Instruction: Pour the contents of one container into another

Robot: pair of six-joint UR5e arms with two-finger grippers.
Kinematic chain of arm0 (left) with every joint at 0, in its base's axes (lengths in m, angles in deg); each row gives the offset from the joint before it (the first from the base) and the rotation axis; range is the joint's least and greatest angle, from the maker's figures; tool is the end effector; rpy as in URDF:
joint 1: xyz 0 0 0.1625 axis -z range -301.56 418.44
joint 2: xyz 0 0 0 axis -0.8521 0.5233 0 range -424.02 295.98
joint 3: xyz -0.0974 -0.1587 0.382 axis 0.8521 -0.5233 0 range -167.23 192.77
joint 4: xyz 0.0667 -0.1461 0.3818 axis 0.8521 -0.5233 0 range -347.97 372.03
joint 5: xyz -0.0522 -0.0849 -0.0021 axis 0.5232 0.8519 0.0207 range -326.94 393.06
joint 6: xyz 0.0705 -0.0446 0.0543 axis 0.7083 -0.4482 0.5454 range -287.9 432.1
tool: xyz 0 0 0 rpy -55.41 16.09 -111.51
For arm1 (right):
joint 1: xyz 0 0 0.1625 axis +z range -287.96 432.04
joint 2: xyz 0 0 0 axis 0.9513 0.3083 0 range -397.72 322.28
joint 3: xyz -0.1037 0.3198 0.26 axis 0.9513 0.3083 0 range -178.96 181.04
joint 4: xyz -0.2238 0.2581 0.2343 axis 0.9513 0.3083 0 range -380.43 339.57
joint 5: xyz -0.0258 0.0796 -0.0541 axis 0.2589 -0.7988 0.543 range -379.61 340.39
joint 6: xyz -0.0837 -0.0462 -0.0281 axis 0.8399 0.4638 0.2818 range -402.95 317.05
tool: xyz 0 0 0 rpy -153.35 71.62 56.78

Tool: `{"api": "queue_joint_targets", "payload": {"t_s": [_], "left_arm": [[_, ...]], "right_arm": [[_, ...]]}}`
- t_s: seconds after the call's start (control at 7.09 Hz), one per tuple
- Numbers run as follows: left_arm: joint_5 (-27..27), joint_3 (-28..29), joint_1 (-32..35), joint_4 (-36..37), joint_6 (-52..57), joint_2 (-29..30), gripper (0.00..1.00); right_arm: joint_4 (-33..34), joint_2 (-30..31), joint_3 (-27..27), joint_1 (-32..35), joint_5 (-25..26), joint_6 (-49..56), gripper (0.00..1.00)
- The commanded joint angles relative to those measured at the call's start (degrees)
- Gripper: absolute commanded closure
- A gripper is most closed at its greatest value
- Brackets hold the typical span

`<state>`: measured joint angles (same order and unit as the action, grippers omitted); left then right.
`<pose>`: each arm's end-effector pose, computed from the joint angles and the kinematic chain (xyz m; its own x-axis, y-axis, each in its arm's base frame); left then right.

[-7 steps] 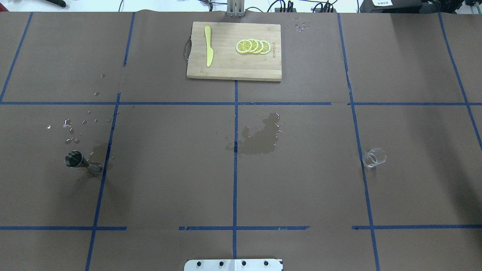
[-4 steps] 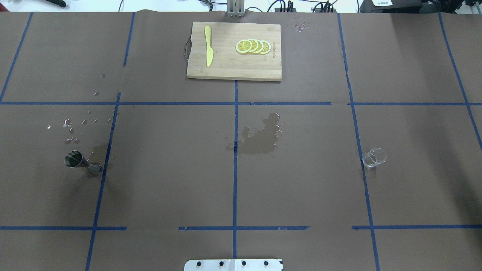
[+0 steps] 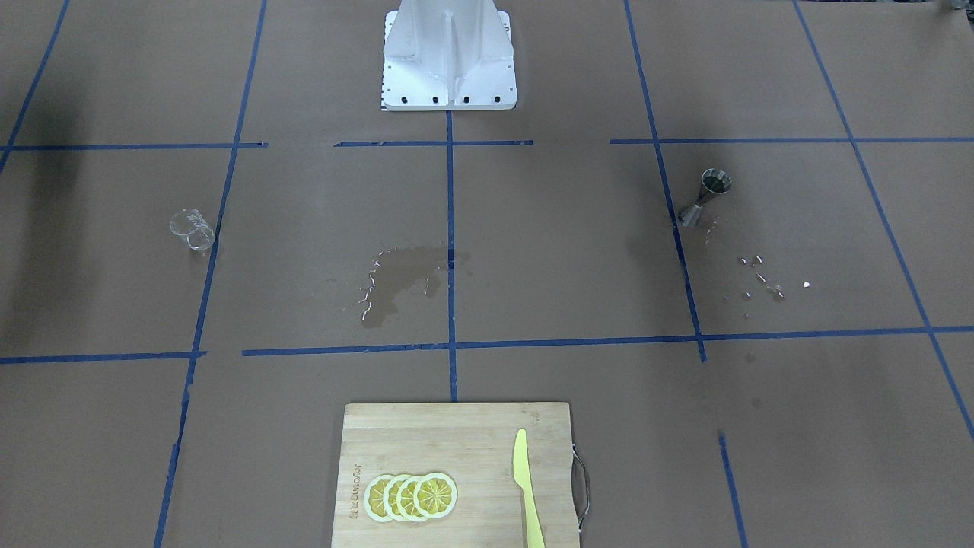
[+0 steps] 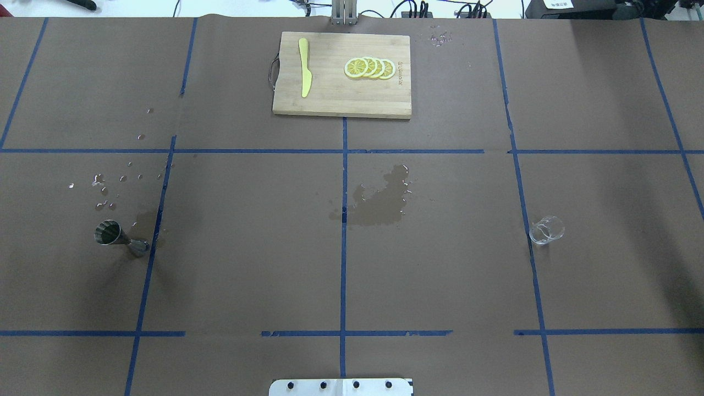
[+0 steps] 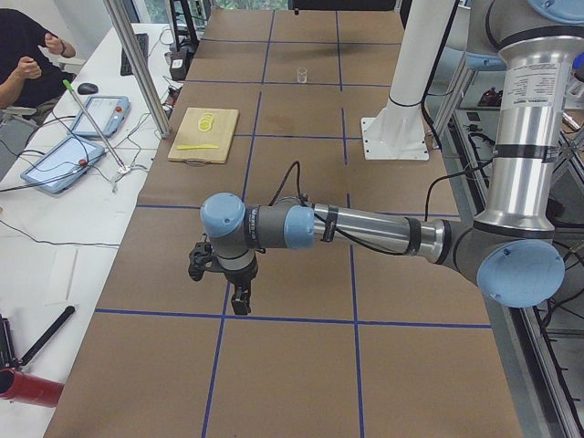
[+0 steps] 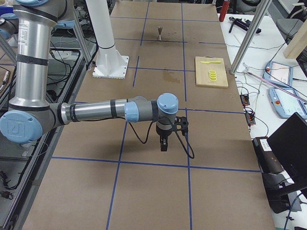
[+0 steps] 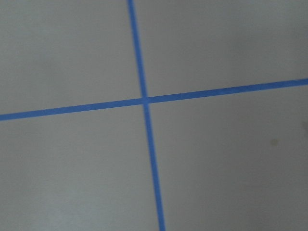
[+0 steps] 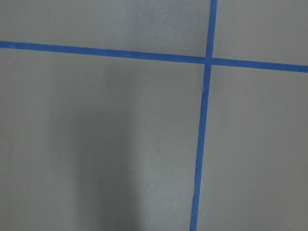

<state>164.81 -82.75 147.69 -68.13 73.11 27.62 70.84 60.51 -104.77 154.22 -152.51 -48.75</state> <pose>-0.0605 -0.4981 0.6173 0.7460 -0.0039 -0.6659 -0.0262 0.9990 -0.0352 0.0057 -0.4399 0.5930 0.7256 -0.0733 0.6842 0.0622 0.9972 0.0409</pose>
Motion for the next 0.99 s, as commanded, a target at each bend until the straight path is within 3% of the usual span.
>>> {"api": "queue_joint_targets", "payload": {"t_s": [0.0, 0.14, 0.85], "left_arm": [[0.25, -0.98, 0.22, -0.61, 0.13, -3.81, 0.00], [0.43, -2.55, 0.22, -4.27, 4.57, -6.88, 0.00], [0.52, -3.53, 0.05, -4.13, 5.32, -4.63, 0.00]], "right_arm": [[-0.04, -0.50, 0.08, 0.00, 0.09, 0.00, 0.00], [-0.04, -0.76, 0.17, 0.00, 0.18, 0.00, 0.00], [-0.04, 0.64, 1.04, 0.08, 1.76, 5.24, 0.00]]}}
